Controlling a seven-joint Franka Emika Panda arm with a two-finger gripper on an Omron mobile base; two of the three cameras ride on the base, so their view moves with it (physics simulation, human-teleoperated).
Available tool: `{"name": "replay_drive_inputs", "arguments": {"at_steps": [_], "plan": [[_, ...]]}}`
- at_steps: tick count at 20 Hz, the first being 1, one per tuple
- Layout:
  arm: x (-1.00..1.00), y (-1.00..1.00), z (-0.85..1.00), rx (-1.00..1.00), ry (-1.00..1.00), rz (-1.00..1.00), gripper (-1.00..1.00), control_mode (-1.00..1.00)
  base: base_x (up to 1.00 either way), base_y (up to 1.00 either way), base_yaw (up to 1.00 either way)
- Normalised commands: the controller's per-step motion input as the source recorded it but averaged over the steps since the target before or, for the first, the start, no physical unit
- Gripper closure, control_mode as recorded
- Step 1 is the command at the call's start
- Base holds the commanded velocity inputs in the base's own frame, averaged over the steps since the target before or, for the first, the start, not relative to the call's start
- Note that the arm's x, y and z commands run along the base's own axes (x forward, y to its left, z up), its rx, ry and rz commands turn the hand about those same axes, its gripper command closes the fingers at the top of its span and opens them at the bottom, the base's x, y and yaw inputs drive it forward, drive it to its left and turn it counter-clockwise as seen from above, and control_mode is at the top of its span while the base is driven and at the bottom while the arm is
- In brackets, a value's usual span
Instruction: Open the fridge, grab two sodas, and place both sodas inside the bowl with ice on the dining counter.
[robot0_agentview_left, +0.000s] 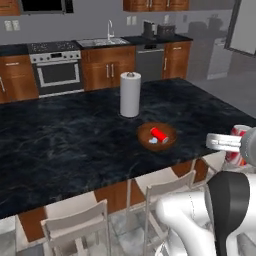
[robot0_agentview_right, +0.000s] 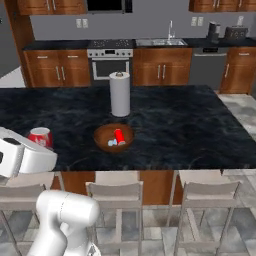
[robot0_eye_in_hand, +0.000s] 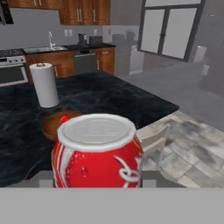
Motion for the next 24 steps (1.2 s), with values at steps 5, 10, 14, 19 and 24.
{"name": "replay_drive_inputs", "arguments": {"at_steps": [5,10,14,19,24], "plan": [[0.00,0.00,0.00,0.00,0.00,0.00,1.00,1.00,0.67,-0.42,0.38],[0.00,0.00,0.00,0.00,0.00,0.00,1.00,1.00,0.67,-0.33,0.35],[0.00,0.00,0.00,0.00,0.00,0.00,1.00,1.00,0.86,-0.27,0.30],[0.80,-0.17,-0.19,0.01,0.13,0.15,1.00,-1.00,0.20,-0.05,0.05],[1.00,-0.03,-0.43,0.00,0.38,0.19,1.00,-1.00,0.00,0.00,0.00]]}}
